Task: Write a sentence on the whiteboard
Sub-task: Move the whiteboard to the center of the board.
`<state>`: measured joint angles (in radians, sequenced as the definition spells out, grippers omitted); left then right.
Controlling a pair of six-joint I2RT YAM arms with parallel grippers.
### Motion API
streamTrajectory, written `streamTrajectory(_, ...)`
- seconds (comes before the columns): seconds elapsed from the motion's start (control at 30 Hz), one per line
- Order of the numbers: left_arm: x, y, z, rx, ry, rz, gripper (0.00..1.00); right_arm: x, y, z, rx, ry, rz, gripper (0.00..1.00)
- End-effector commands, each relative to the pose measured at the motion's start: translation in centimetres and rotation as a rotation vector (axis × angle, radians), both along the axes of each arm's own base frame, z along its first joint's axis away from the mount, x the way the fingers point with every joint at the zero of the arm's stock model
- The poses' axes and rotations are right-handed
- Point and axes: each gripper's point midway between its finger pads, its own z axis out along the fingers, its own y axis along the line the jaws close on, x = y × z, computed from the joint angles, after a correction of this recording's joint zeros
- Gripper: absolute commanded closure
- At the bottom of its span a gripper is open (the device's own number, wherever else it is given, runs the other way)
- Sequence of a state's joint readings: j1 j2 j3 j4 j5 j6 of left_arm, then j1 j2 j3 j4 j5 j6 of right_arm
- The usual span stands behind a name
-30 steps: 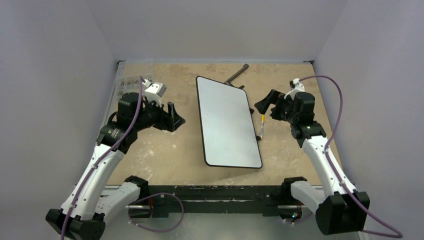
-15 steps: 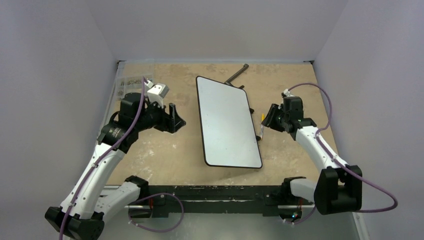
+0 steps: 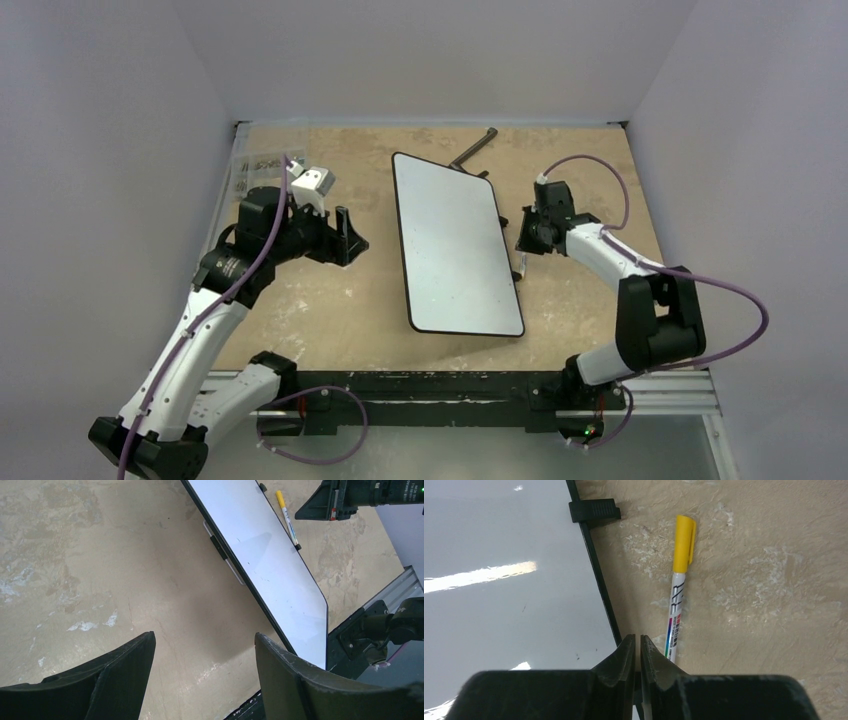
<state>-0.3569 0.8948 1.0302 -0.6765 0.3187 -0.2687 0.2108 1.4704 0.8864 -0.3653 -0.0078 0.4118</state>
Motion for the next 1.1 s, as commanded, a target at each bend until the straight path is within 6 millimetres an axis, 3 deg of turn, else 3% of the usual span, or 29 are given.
streamTrajectory(0.0, 0.2, 0.0, 2.5, -0.011, -0.078, -0.003, 0.28, 1.8, 0.1, -0.1, -0.041, -0.034, 0.010, 0.94)
streamTrajectory(0.43, 0.0, 0.2, 2.9, -0.015, -0.095, 0.000, 0.28, -0.5, 4.2, -3.7, -0.006, 0.056, 0.114, 1.00)
streamTrajectory(1.07, 0.1, 1.3, 3.4, 0.017, -0.125, 0.055, 0.28, -4.5, 14.5, -3.5, 0.154, 0.101, 0.296, 1.00)
